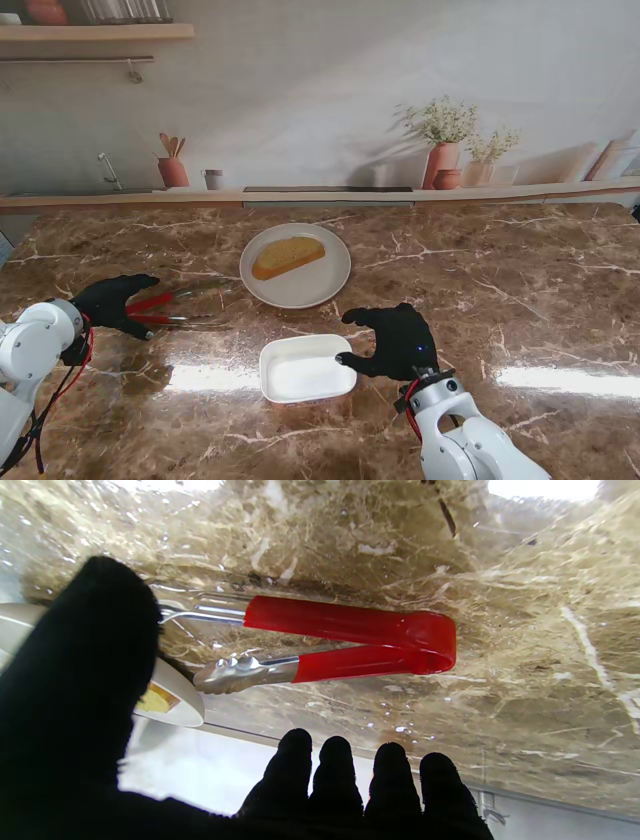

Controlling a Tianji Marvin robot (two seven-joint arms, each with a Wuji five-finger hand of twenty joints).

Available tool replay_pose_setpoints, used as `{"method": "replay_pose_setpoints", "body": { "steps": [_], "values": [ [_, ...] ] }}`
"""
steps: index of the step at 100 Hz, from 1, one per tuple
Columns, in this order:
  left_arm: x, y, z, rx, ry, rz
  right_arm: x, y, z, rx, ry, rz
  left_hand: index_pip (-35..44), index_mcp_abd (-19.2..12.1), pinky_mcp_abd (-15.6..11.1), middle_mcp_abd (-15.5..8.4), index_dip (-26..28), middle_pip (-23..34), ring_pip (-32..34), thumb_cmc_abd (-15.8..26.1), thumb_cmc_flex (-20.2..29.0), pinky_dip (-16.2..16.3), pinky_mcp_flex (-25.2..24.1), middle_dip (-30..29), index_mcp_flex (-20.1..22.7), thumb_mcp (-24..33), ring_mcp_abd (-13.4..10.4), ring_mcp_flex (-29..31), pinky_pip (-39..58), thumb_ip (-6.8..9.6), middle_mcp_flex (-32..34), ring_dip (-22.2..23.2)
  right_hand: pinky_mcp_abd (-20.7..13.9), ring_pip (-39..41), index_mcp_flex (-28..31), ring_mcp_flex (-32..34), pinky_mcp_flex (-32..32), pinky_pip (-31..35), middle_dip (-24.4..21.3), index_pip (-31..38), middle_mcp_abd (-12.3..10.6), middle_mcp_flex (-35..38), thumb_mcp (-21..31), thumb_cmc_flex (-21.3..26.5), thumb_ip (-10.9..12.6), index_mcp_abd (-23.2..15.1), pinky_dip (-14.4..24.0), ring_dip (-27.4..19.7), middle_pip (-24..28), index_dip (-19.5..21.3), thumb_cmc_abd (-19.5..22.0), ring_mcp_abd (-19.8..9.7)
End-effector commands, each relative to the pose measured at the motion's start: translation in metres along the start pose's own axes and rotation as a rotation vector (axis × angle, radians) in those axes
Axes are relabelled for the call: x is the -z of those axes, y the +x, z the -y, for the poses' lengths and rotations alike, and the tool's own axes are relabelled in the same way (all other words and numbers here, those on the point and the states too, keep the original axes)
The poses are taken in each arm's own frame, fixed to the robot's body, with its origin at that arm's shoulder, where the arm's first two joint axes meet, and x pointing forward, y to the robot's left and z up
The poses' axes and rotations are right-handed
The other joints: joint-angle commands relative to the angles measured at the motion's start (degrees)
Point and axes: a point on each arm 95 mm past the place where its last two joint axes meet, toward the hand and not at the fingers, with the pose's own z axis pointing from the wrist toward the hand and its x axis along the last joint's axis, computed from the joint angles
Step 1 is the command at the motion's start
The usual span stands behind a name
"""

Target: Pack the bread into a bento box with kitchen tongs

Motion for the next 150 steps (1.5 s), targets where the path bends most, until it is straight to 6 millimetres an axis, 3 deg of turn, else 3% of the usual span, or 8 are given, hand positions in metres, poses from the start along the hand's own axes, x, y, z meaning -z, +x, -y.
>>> {"method": "replay_pose_setpoints", "body": {
  "steps": [1, 34, 57, 76, 104, 120, 139, 150],
  "values": [
    [-0.004, -0.001, 0.000, -0.020, -0.002, -0.005, 0.002, 0.000, 0.003, -0.009, 0.023, 0.015, -1.4, 0.1, -1.5, -1.6, 1.4, -1.2, -1.4, -2.4, -2.2, 1.6, -0.5, 2.0, -2.2, 2.1, -2.4, -2.4, -1.8, -1.76, -2.7, -0.2, 0.1, -0.1, -0.3, -1.4, -0.5, -0.6, -0.3, -0.1, -0.9, 0.2, 0.9, -1.6, 2.0, 0.1, 1.0, -0.5, 0.8, 0.6, -1.1, -0.3],
    [-0.016, -0.004, 0.001, -0.062, -0.057, -0.002, 0.003, 0.001, 0.004, -0.009, 0.031, 0.026, -2.7, -1.1, -1.6, -2.4, 4.7, -1.4, -1.1, -3.5, -2.4, 2.2, -0.5, 6.0, -2.4, 3.7, -2.4, -2.4, -1.8, -2.13, -2.9, 1.1, 0.3, 0.1, 0.2, -1.1, -0.2, -0.4, 0.0, 0.2, -1.0, 1.0, 1.0, -1.2, 2.0, 0.0, 1.2, -0.4, 1.2, 0.7, -1.2, -0.4],
    [-0.026, -0.010, -0.013, -0.060, -0.073, 0.000, 0.004, 0.002, 0.006, -0.012, 0.040, 0.032, -1.0, -7.1, -2.0, -3.3, 7.3, -1.2, -0.8, -4.1, -1.8, 2.0, -0.4, 6.5, -2.4, 4.6, -2.5, -2.2, -2.0, -2.22, -2.7, 1.8, 0.4, 0.4, 0.9, -0.5, 0.0, -0.2, 0.2, 0.6, -1.1, 1.9, 0.9, -0.9, 2.0, -0.2, 1.3, -0.3, 1.5, 0.7, -1.4, -0.4],
    [-0.033, -0.015, -0.025, -0.047, -0.069, 0.011, 0.006, 0.003, 0.007, -0.016, 0.051, 0.034, -1.3, -9.0, -0.9, -3.1, 8.0, -1.2, -0.2, -3.7, -1.6, 2.6, -0.5, 7.0, -2.5, 4.5, -2.0, -2.0, -1.5, -2.19, -2.9, 2.1, 0.5, 0.6, 1.4, 0.0, 0.1, -0.1, 0.3, 0.9, -1.1, 2.6, 0.8, -0.8, 1.9, -0.3, 1.2, -0.2, 1.8, 0.8, -1.4, -0.4],
    [-0.045, -0.017, -0.046, -0.013, -0.038, -0.002, 0.008, 0.004, 0.009, -0.026, 0.063, 0.049, 7.8, -16.1, 1.0, -3.3, 20.5, -0.5, 0.9, -4.4, -0.5, 5.4, -1.2, 8.5, -2.7, 6.2, -1.4, -1.6, -0.5, -2.12, -2.4, 3.2, 0.7, 1.0, 2.2, 0.6, 0.3, 0.2, 0.6, 1.4, -1.0, 3.5, 0.5, -0.1, 1.8, -0.3, 1.2, -0.1, 2.3, 0.8, -0.3, -0.3],
    [-0.050, -0.018, -0.065, 0.046, -0.020, -0.003, 0.010, 0.003, 0.010, -0.027, 0.068, 0.054, 20.5, -19.9, 2.4, -2.9, 29.3, 1.8, 1.7, -3.3, 1.2, 10.4, -2.0, 8.6, -2.6, 7.1, -0.5, -0.8, 1.8, -1.68, -1.5, 4.1, 0.7, 1.3, 2.7, 0.8, 0.4, 0.4, 0.8, 1.8, -0.9, 4.0, -0.1, 0.5, 1.9, -0.3, 1.2, 0.0, 2.5, 0.8, 0.9, -0.2],
    [-0.050, -0.018, -0.081, 0.156, 0.029, 0.002, 0.011, 0.003, 0.010, -0.026, 0.076, 0.055, 36.5, -22.0, 3.0, -3.7, 32.3, 10.0, 3.1, 1.8, 6.1, 13.8, -1.8, 8.7, 9.5, 8.3, -0.3, 2.3, 4.7, 0.02, 1.5, 5.0, 0.7, 1.6, 3.1, 1.1, 0.5, 0.6, 0.9, 2.1, -0.9, 4.5, -0.9, 1.0, 2.0, -0.5, 1.1, 0.1, 2.7, 0.8, 2.2, -0.1],
    [-0.046, -0.021, -0.080, 0.217, 0.067, 0.011, 0.011, 0.003, 0.010, -0.026, 0.077, 0.059, 41.1, -22.0, 4.4, -4.9, 33.0, 14.0, 4.2, 5.1, 9.4, 14.4, -1.4, 6.4, 16.8, 9.5, -0.9, 6.1, 9.2, 0.33, 9.2, 5.2, 0.7, 1.6, 3.3, 1.1, 0.5, 0.6, 0.9, 2.2, -0.9, 4.6, -1.2, 1.2, 2.1, -0.6, 1.0, 0.1, 2.7, 0.8, 2.6, -0.1]
  ]
}}
